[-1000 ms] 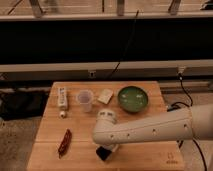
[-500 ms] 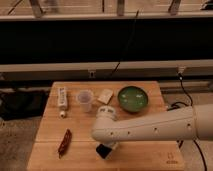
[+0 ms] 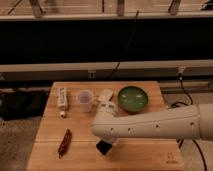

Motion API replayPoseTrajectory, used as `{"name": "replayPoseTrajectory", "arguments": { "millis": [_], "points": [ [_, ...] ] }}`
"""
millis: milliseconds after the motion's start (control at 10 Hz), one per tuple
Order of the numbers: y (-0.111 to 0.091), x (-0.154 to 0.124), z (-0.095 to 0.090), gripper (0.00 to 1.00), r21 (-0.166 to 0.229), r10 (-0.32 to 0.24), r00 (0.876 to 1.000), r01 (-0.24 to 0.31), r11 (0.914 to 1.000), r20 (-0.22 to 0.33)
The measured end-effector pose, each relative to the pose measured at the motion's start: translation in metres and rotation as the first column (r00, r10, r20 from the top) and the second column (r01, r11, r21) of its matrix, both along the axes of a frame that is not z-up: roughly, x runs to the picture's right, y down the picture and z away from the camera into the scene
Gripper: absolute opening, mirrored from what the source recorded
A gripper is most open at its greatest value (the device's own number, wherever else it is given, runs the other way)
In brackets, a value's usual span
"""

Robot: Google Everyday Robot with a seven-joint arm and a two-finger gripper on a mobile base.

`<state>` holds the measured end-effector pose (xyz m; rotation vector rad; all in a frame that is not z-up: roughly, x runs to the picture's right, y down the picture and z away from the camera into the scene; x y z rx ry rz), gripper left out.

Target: Place the eraser in the ceramic cup

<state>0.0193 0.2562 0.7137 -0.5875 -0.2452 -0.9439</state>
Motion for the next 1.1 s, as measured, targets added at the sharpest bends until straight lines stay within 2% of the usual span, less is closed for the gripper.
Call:
{"name": "replayPoseTrajectory", "arguments": {
  "millis": [1100],
  "points": [
    [-0.045, 0.006, 0.001, 0.00, 0.015, 0.012, 1.000, -0.012, 0.9998, -0.012]
  ]
}}
